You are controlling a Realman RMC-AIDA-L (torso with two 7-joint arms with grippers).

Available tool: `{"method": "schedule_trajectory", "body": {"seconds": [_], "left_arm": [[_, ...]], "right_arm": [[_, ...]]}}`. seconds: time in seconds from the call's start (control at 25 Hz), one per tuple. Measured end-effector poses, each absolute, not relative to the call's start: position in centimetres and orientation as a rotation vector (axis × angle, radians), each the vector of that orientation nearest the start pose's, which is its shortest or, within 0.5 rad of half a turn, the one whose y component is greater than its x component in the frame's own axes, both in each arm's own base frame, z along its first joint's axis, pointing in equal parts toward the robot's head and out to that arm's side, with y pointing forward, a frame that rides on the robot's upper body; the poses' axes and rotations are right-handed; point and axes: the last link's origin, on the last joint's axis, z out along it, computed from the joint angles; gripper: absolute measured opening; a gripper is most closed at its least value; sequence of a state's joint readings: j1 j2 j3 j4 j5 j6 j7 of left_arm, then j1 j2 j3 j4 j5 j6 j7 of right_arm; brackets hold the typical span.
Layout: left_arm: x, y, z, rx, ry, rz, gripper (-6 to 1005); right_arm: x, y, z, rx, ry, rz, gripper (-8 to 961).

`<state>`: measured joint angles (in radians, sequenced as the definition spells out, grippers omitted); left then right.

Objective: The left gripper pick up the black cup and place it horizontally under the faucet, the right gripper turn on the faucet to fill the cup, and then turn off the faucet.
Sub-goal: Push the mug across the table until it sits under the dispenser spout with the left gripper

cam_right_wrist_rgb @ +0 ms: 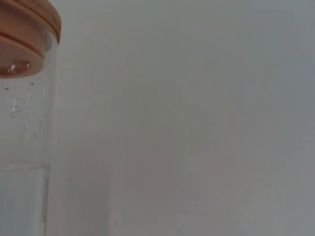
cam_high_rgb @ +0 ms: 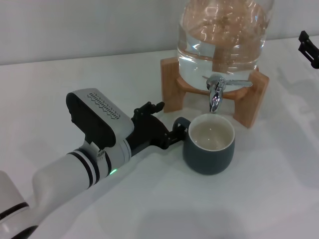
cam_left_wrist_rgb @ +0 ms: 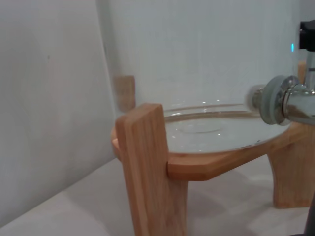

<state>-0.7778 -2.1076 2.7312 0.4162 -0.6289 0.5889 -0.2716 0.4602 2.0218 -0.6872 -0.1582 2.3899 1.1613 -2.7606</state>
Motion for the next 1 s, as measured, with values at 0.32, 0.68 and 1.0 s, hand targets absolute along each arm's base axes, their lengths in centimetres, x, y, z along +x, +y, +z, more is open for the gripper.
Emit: {"method": "schedule_trajectory", "body": {"seconds": [0.32,0.68,1.0], "left_arm": [[-18.1,34.5,-16.7,-2.496,-0.337,-0.514,798],[-18.5,34.3,-16.7,-2.492,-0.353,-0.511,797],[-18.5,33.6,-16.8,-2.493,-0.367,-0.542,796]], "right_arm": [[35.9,35.0,6.6,-1.509,0.487,0.679,828],[35.9,35.1,6.7,-1.506,0.489,0.675,828],[35.9,35.1,6.7,-1.507,0.489,0.675,827]]}}
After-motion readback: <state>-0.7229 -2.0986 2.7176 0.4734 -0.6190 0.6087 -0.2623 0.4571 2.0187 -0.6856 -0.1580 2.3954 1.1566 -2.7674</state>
